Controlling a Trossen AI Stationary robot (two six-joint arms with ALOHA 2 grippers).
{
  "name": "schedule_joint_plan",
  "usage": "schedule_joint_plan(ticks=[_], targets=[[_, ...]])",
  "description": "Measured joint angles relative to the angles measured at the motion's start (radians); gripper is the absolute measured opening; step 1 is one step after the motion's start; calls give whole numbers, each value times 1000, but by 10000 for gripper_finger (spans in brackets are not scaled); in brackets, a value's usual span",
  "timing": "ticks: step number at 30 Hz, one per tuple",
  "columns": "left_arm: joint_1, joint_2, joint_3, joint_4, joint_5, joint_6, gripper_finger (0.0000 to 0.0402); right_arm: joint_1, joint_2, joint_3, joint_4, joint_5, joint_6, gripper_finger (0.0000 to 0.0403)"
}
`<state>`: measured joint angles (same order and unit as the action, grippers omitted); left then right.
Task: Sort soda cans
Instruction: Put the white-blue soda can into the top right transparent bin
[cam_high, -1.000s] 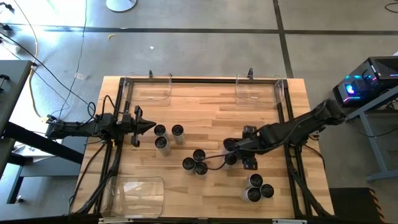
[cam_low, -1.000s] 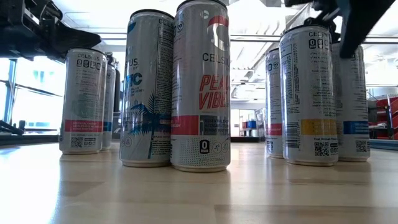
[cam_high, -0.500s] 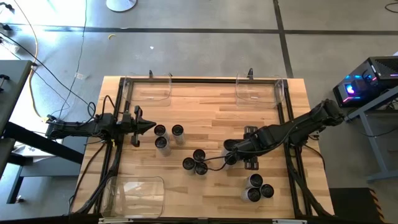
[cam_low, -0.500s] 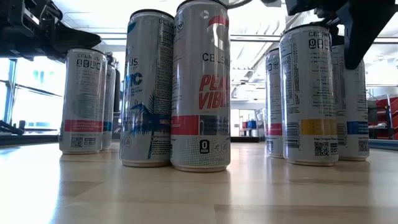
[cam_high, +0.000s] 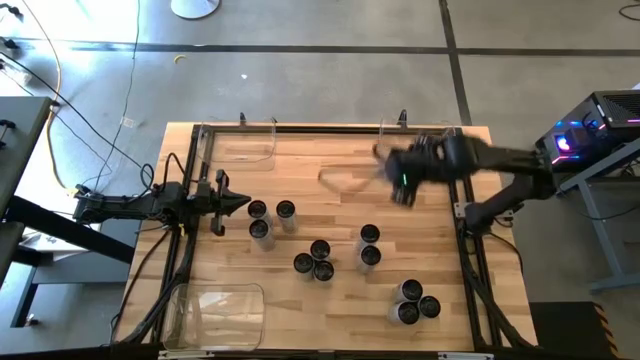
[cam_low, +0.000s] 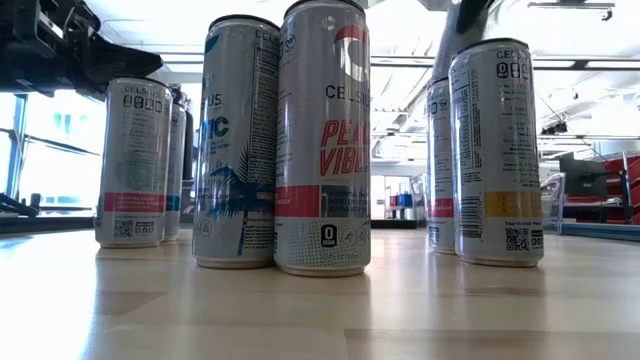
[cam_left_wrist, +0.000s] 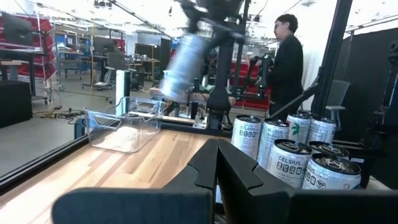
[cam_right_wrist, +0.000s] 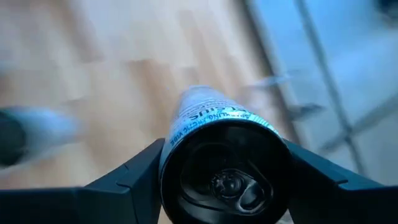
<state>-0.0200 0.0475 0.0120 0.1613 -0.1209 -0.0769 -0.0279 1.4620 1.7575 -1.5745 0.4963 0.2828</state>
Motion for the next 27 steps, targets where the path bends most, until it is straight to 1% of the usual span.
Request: schedule_joint_plan(ticks=[3, 6, 8, 10, 11, 13, 15, 18, 24, 27], targets=[[0, 0, 0, -1, 0, 0, 0, -207, -3, 15, 20, -7, -128, 241], [0, 0, 0, 1, 0, 1, 0, -413, -5, -24, 74, -59, -264, 241], [0, 0, 0, 1, 0, 1, 0, -539, -3, -63, 177, -132, -344, 241], [0, 0, 0, 1, 0, 1, 0, -652, -3, -114, 286, -244, -398, 241], [0, 0, 0, 1, 1, 1, 0, -698, -3, -143, 334, -290, -418, 241], [0, 0, 0, 6, 1, 2, 0, -772, 12, -194, 415, -343, -450, 241], [0, 0, 0, 20, 2, 2, 0, -825, 41, -229, 458, -359, -459, 241], [0, 0, 0, 39, 2, 3, 0, -865, 97, -255, 472, -384, -477, 241], [0, 0, 0, 59, 2, 20, 0, -867, 228, -246, 492, -426, -527, 241], [0, 0, 0, 72, 2, 28, 0, -868, 277, -230, 515, -419, -544, 241]])
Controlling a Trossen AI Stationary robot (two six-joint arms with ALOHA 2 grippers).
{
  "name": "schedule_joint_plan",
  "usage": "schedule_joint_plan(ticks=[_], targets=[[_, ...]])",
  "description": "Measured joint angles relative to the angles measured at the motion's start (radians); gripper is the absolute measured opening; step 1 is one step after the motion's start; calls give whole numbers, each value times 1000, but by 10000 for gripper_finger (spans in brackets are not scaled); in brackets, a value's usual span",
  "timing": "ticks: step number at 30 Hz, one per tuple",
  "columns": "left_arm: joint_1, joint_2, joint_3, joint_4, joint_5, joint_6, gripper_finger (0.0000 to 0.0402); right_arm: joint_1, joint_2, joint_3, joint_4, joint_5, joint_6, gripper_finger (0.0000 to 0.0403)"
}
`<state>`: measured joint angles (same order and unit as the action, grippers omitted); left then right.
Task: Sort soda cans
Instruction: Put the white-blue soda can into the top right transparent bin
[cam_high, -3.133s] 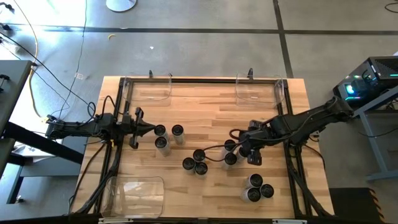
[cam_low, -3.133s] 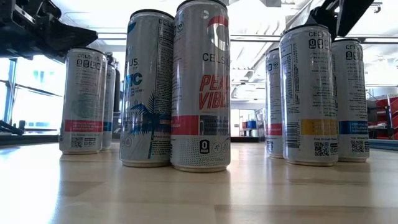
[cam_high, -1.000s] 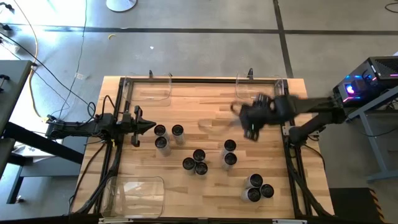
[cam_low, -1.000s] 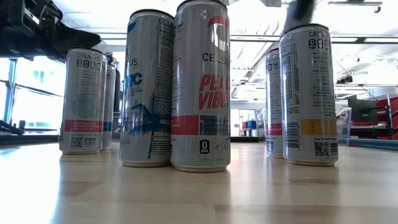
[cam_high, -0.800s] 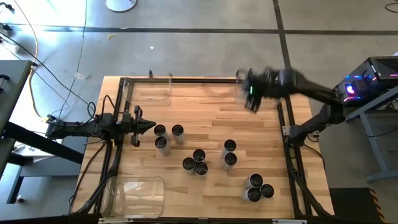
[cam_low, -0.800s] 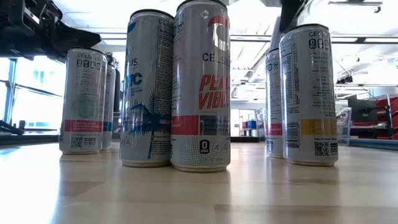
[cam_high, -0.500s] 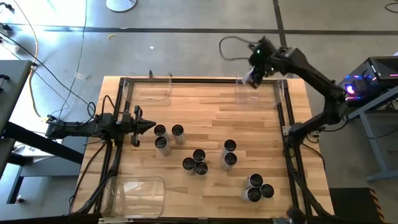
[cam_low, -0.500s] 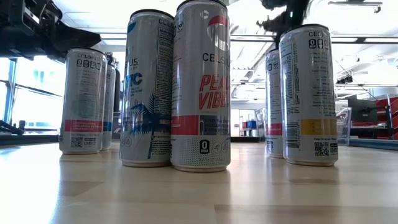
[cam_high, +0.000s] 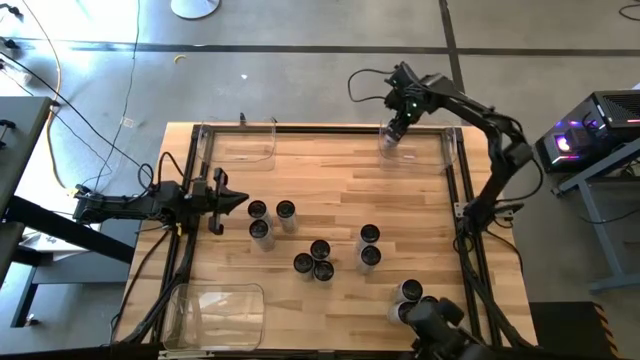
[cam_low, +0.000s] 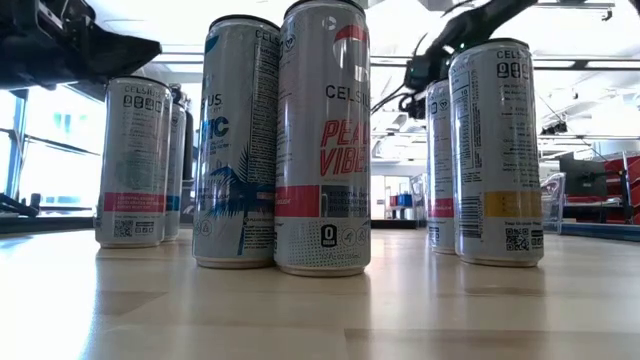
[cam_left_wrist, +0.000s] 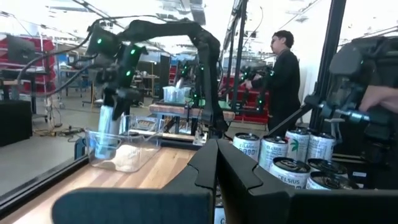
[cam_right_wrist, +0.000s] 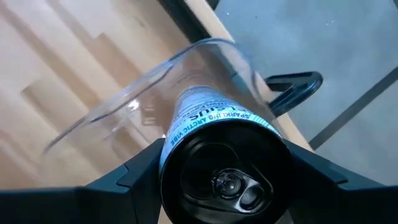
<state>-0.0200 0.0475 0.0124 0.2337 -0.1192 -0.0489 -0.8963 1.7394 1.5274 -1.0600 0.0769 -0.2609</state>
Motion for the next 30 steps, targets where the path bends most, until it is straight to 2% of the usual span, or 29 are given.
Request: schedule_joint_plan(ticks=[6, 13, 18, 20, 30], targets=[[0, 0, 0, 5, 0, 1, 0, -1, 55, 25, 20, 2, -14, 241], [0, 0, 0, 4, -1, 1, 0, -1, 59, 26, 30, 1, -36, 243], [0, 0, 0, 2, -1, 1, 0, -1, 59, 23, 40, 3, -33, 333], [0, 0, 0, 2, -2, 3, 0, -1, 43, 22, 37, 2, -33, 356], [0, 0, 0, 3, -3, 9, 0, -1, -144, 23, 59, 36, -36, 369]])
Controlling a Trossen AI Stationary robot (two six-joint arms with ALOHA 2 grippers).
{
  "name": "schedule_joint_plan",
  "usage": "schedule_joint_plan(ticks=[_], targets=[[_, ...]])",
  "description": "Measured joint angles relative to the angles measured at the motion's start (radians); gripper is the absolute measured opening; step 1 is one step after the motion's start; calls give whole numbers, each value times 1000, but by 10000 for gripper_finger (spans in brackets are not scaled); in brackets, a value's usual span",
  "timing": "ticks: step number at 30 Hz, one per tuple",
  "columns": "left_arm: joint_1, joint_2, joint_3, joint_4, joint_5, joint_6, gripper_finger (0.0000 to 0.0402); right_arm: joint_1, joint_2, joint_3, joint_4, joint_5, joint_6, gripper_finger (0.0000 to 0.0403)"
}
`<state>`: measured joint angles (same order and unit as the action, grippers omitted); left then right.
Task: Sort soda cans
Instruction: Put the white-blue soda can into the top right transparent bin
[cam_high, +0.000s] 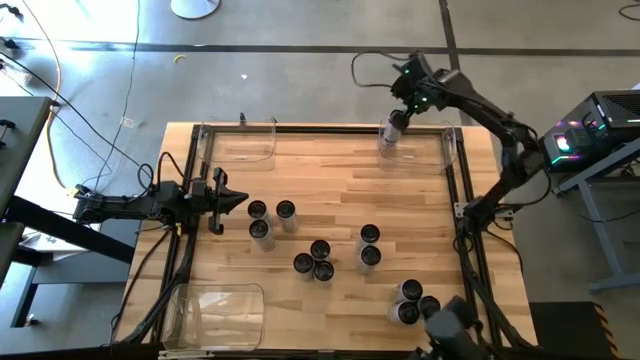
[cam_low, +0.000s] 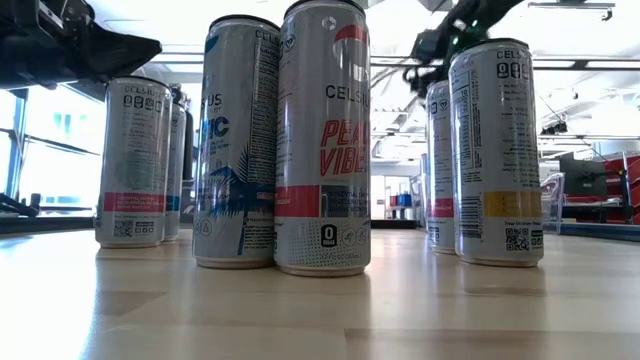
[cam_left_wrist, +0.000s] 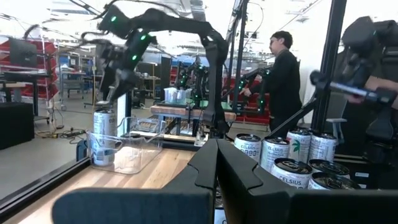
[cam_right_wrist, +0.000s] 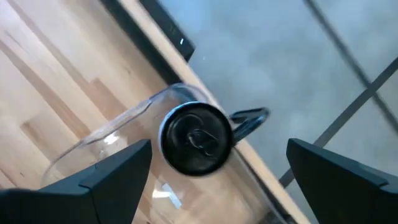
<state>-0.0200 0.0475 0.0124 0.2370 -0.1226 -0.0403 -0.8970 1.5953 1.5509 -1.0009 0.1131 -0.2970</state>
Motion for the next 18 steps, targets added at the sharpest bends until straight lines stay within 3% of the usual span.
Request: schedule_joint_plan(ticks=[9, 13, 18], targets=[[0, 0, 0, 0, -1, 0, 0, 78, -239, 0, 34, -11, 94, 370], [0, 0, 0, 0, -1, 0, 0, 240, -344, -4, 50, -13, 140, 371], [0, 0, 0, -1, -1, 0, 0, 552, -471, -116, 119, -15, 193, 371]])
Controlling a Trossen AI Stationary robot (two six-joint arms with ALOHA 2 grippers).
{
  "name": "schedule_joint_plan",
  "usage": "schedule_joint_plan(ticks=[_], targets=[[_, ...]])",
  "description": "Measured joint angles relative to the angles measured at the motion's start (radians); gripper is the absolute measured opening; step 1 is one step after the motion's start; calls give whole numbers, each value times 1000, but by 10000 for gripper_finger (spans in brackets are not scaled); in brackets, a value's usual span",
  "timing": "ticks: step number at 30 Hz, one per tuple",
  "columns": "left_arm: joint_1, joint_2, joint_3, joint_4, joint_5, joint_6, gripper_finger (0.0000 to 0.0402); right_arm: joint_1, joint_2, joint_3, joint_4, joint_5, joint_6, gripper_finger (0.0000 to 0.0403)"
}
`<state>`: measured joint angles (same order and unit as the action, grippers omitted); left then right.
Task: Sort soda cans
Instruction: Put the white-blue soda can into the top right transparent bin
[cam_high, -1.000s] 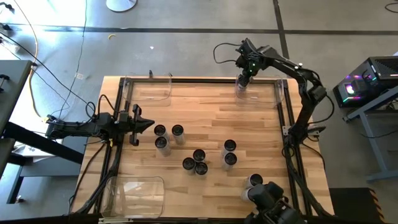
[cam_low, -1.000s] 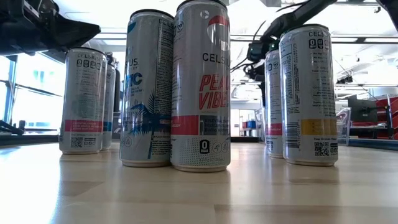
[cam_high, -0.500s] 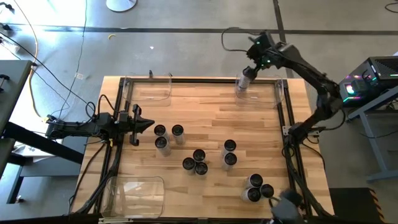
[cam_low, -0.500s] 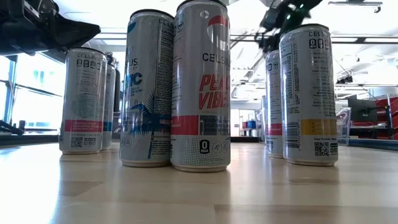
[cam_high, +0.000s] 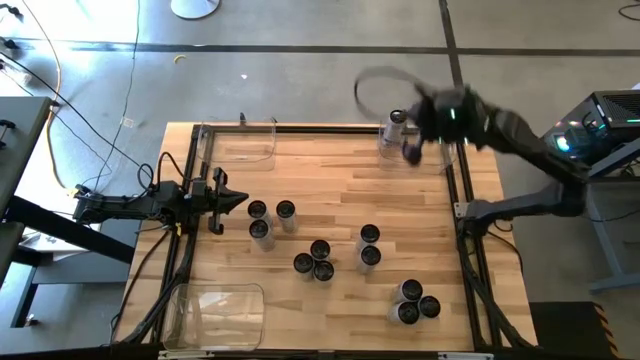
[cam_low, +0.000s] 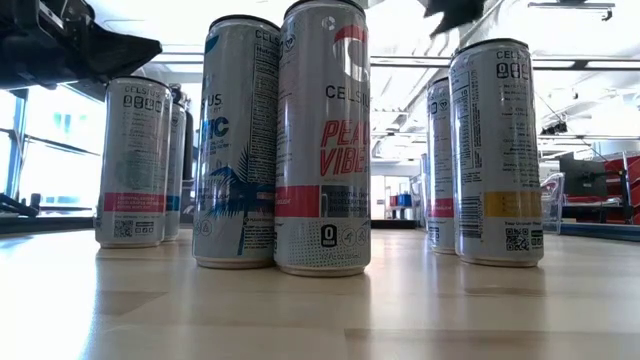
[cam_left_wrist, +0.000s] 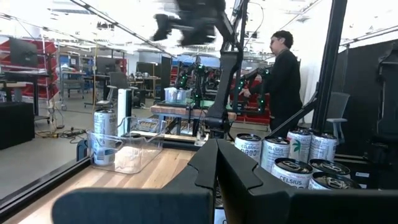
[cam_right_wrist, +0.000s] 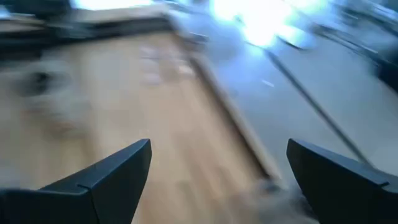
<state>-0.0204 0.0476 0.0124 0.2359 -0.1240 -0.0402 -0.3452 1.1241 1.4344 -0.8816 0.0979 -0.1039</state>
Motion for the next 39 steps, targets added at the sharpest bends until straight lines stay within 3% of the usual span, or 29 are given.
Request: schedule_joint_plan(ticks=[3, 7, 11, 15, 26, 29, 34, 39], targets=[[0, 0, 0, -4, 0, 0, 0, 213, -80, -117, 52, 31, 70, 371], [0, 0, 0, -6, 0, 0, 0, 501, -150, -248, 81, 167, 231, 371], [0, 0, 0, -6, 0, 0, 0, 754, -145, -274, 19, 268, 438, 371], [0, 0, 0, -6, 0, 0, 0, 931, -93, -253, -35, 278, 639, 371], [0, 0, 0, -3, -70, -10, 0, 1266, 179, -52, -436, 221, 1251, 371], [0, 0, 0, -3, -70, -11, 0, 1324, 243, -27, -474, 220, 1373, 371], [0, 0, 0, -3, -70, -10, 0, 1352, 307, -27, -471, 140, 1516, 371], [0, 0, 0, -6, -70, -9, 0, 1340, 336, -27, -401, 108, 1509, 371]])
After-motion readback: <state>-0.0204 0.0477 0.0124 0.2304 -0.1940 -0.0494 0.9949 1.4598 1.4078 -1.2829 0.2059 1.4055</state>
